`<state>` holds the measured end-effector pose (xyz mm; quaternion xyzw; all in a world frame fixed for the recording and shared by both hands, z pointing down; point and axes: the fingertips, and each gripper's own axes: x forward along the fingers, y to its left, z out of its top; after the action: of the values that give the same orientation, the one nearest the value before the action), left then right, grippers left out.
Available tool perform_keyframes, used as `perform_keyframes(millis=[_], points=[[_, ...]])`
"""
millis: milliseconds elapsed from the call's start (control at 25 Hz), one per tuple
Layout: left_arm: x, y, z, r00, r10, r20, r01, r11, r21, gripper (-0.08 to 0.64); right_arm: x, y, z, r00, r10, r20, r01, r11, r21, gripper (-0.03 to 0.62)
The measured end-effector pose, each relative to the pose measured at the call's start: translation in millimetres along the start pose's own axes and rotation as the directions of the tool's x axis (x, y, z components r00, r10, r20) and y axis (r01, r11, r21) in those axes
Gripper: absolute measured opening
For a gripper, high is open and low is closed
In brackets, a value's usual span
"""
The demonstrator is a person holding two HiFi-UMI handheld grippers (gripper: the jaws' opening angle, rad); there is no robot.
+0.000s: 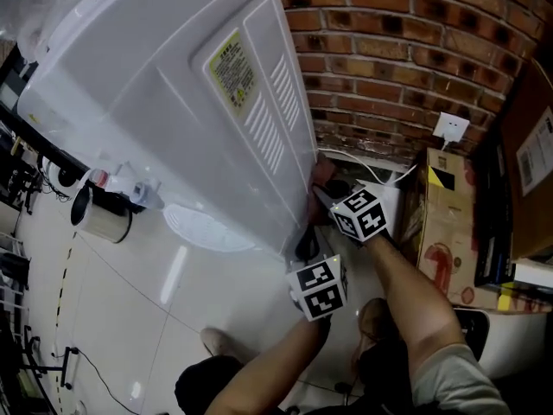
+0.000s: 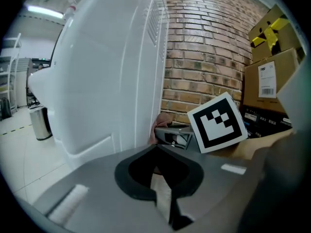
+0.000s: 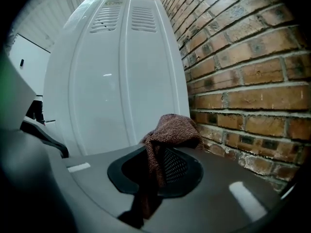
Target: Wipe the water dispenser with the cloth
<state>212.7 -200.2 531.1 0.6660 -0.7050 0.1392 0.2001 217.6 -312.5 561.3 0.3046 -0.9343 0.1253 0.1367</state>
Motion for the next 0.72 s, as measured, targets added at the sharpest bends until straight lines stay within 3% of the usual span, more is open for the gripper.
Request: perform_keyframes(millis=[400, 600, 720], points=[[27.6, 1.8, -30.4, 0.997, 0.058, -0.050, -0.057, 0.998, 0.029, 0.000, 24.9, -13.7, -72.0, 0.988, -0.016, -0.154, 0.028, 0.996, 0.079, 0.055], [33.6, 9.2, -44.9, 0.994, 0.069, -0.083, -0.066, 0.997, 0.036, 0.000, 33.7, -1.7, -125.0, 0.948, 0.032, -0.316, -0.011, 0.998, 0.066, 0.057], [35.8, 11.2, -47.0, 0.994, 0.067, -0.089, -0.065, 0.997, 0.035, 0.000, 37.8, 3.6, -139.6, 0.931, 0.051, -0.362, -0.031, 0.998, 0.060, 0.057]])
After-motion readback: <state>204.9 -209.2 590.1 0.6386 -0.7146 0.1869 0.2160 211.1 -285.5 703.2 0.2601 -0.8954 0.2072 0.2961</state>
